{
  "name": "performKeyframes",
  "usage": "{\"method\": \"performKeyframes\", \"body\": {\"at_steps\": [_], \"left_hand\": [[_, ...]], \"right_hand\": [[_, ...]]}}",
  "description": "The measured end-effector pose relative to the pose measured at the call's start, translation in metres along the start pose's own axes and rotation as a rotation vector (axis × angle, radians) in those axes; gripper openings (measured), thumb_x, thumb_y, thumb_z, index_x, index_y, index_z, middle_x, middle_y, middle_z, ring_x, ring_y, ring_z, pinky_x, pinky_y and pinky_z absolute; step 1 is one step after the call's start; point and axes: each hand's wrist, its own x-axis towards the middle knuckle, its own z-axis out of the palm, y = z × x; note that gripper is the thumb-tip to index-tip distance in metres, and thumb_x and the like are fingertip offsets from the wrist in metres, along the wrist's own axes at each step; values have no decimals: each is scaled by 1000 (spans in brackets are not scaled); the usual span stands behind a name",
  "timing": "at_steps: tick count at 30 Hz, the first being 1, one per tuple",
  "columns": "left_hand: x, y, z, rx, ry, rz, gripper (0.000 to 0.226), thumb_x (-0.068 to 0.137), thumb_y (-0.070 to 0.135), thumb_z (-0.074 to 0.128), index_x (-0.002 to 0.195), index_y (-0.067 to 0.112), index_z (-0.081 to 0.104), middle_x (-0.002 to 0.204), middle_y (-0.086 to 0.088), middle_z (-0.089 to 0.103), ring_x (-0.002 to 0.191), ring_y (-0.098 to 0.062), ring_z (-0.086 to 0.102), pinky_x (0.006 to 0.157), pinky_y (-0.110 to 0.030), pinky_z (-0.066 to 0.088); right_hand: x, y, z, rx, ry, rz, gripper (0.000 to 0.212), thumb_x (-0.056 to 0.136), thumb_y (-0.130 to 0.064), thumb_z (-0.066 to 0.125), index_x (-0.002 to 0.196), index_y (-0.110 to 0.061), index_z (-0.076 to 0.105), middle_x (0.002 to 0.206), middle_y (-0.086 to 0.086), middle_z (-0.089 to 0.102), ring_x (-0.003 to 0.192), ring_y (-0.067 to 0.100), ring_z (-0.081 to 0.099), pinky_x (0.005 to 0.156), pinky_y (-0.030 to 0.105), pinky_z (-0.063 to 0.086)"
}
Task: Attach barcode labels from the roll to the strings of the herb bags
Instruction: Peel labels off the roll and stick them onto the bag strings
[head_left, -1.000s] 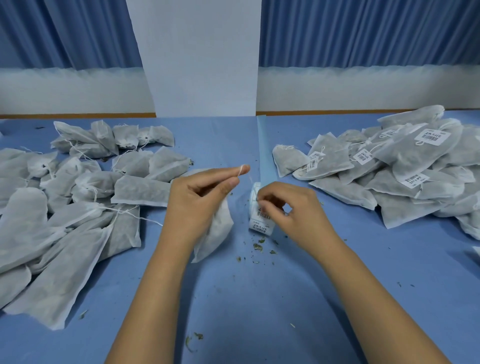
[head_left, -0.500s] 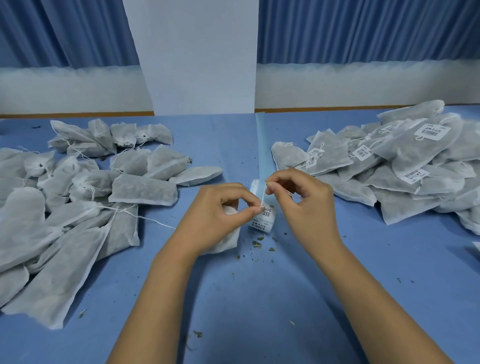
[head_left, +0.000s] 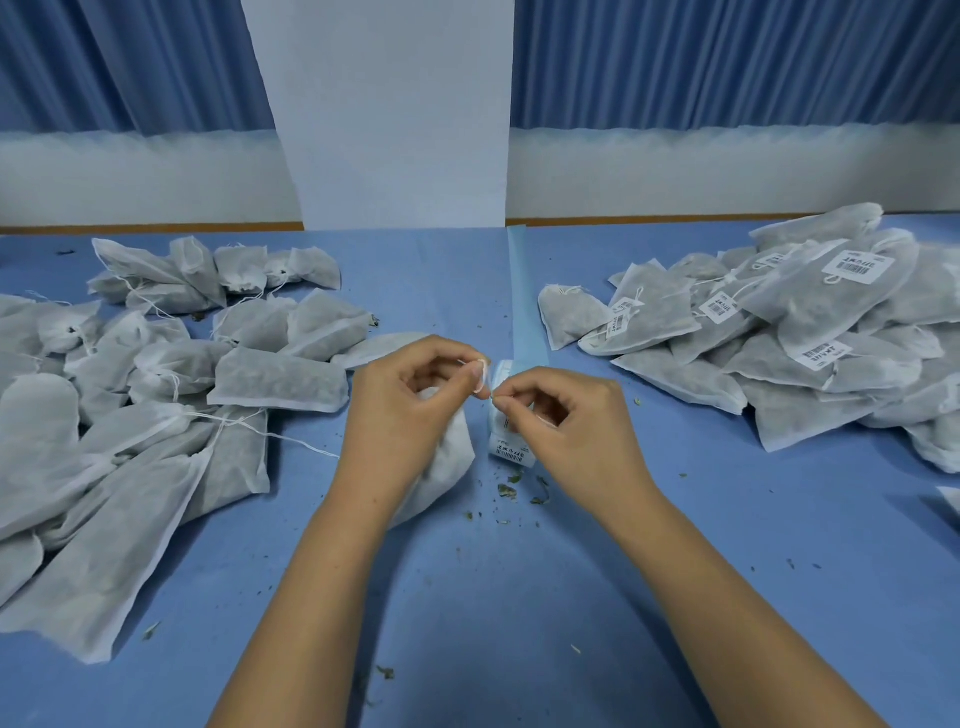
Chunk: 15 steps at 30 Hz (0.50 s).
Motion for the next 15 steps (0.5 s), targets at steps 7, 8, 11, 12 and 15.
{"method": "performKeyframes", "body": {"at_steps": [7, 8, 11, 12, 15], "left_hand": [[2, 3, -3, -52, -90, -30, 22, 84, 0, 70, 76, 21, 74, 67, 6, 71, 67, -3, 67, 69, -10, 47], [2, 4, -4, -60, -108, -35, 20, 83, 1, 70, 77, 20, 75, 66, 5, 71, 66, -3, 67, 68, -9, 47], [2, 5, -3, -61, -124, -43, 17, 83, 2, 70, 77, 17, 75, 67, 5, 71, 67, -3, 66, 68, -10, 47], [3, 5, -3, -53, -120, -48, 18, 83, 1, 70, 76, 17, 74, 67, 6, 71, 67, -3, 66, 68, -10, 47], [2, 5, -1, -28, -118, -52, 22, 84, -2, 68, 73, 17, 70, 65, 9, 70, 64, -1, 65, 65, -9, 46]], "right_hand": [[0, 3, 2, -45, -3, 64, 9, 82, -12, 71, 77, -18, 72, 61, -11, 62, 51, 9, 45, 56, 21, 37], [0, 3, 1, -40, 10, 103, 9, 82, -13, 70, 76, -19, 72, 63, -8, 64, 52, 9, 47, 57, 23, 38], [0, 3, 0, -18, 12, 130, 10, 82, -14, 70, 74, -20, 72, 60, -7, 63, 50, 8, 45, 56, 21, 35], [0, 2, 1, -27, -6, 111, 11, 82, -15, 71, 73, -21, 72, 57, -10, 60, 49, 8, 44, 55, 21, 34], [-2, -1, 3, -152, -42, 36, 10, 83, -22, 70, 73, -24, 70, 57, -16, 53, 52, 5, 44, 56, 23, 33]]}}
